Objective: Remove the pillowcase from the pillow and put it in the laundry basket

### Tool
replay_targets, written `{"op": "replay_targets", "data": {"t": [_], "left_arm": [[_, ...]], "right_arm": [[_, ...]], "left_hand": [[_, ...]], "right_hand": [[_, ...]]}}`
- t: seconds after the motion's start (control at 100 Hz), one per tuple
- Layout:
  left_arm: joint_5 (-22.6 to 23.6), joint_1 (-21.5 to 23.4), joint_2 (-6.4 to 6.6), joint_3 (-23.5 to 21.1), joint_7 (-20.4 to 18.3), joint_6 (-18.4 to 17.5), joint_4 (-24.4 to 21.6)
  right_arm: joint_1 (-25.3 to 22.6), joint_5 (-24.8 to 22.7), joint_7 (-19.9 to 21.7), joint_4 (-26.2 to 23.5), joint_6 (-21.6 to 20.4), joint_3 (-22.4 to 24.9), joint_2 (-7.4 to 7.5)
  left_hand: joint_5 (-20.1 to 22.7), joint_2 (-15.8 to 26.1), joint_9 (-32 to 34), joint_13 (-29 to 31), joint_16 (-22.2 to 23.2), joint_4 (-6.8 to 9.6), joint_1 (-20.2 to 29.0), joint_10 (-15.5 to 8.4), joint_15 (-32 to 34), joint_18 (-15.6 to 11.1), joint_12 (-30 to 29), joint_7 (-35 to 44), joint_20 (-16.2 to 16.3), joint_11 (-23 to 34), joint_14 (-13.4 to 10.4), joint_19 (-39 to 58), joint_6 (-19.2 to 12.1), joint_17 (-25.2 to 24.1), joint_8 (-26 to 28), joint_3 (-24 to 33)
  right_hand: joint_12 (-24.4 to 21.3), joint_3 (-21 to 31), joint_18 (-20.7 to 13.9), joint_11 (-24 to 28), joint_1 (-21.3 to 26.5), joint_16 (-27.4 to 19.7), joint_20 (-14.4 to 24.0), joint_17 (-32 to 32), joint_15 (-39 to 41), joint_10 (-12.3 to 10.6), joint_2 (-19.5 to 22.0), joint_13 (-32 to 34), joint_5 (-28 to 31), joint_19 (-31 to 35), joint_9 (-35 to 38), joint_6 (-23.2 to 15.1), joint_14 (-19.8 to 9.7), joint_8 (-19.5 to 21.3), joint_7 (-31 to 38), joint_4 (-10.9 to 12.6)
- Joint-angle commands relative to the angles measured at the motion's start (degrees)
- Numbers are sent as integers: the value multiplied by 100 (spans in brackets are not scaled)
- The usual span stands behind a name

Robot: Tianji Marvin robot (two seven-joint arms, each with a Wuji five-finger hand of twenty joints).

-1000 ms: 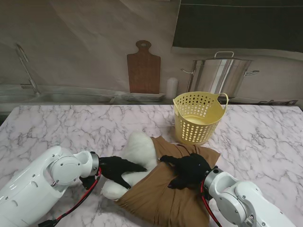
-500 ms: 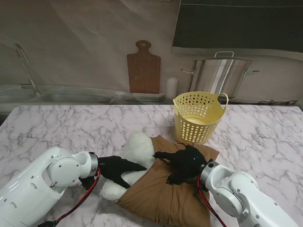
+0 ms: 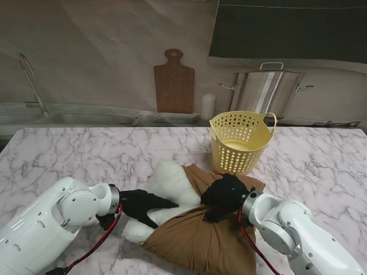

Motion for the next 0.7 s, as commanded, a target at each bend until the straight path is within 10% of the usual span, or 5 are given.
{"op": "replay_targets", "data": {"t": [0.0,0.4,0.47,0.69], "left_arm": [[48,33,85,111,-252,79,194],[63,-22,136,213,-472,121,175],[58,-17,135,197,-462,92,172],[97,288,58,-263,-123,-123,-60]], "right_arm": [[-253,-84,108,68,164,189,120],[-811,-805,866,32,1040,853,113],[-814,-660,701,128,998,807,114],[-620,-41,-9,367,674,410,99]], "left_hand": [[139,-203,136,111,-45,106,240,784,51,176,81,142,-65,313,727,-1055,61,-35,51,47],[142,-231,93,75,-64,107,193,755,28,152,72,139,-53,299,711,-1122,18,-51,53,40],[147,-224,100,77,-64,106,183,747,29,152,73,140,-48,302,717,-1127,15,-42,54,41],[264,-186,104,-10,-81,97,106,743,-5,180,75,187,-62,303,772,-1201,61,-89,81,34]], "right_hand": [[340,20,21,823,-45,216,4,103,1026,134,572,559,1584,181,838,1014,441,1266,2055,356],[122,-739,14,96,317,-227,-93,-214,-143,421,760,231,973,84,152,1017,762,1343,1234,501],[15,-802,12,-593,799,-108,32,-374,-938,490,401,-154,111,-82,-357,618,829,564,1385,305],[-107,1136,-10,-1196,1563,-40,210,-476,-1465,410,-316,-384,-836,-223,-650,41,816,51,1998,-20]]}}
